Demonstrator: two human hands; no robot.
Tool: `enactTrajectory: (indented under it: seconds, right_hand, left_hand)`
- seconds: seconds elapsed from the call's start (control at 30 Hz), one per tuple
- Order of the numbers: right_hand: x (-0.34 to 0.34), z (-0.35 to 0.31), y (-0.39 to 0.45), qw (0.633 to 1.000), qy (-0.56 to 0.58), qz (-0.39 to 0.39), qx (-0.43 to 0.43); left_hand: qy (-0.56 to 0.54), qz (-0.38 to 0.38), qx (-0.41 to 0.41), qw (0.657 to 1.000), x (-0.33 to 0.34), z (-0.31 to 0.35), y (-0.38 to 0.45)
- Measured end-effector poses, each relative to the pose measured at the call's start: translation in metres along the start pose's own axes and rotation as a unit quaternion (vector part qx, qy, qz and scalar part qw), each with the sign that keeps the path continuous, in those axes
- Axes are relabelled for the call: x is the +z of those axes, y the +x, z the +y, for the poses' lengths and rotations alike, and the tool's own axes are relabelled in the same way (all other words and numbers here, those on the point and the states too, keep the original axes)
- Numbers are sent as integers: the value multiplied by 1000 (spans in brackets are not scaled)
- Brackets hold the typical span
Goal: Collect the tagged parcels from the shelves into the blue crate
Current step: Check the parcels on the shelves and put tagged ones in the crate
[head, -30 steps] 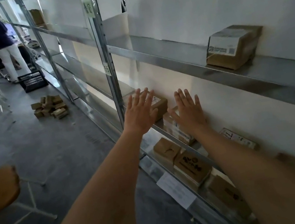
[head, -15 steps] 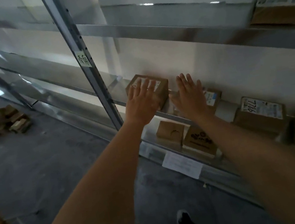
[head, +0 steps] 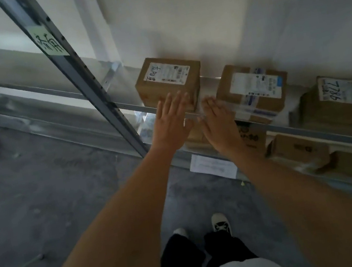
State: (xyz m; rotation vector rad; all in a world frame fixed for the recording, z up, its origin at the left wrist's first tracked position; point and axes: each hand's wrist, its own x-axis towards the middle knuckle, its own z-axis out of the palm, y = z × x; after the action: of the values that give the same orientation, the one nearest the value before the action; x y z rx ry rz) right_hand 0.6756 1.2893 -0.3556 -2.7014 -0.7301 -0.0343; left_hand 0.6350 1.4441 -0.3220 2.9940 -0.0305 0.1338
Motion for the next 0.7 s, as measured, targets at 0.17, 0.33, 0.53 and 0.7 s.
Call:
enactTrajectory:
  seconds: [0.17,0.33,0.53,0.7]
  right_hand:
    - [61,-16,-24,999,15,-9,38]
    - [134,-16,-53,989,73,-16,131]
    - [221,24,-55,960,128,-27,247]
    - [276,72,-25,922,219,-9,318]
  left_hand:
    - [-96,8,56,994,39,-28,-21]
    - [-159,-4,50,986,101,-60,-52]
    - [-202,-41,-46,977,218,-88,-38]
    - [-368,-60,-303,877,306,-87,15]
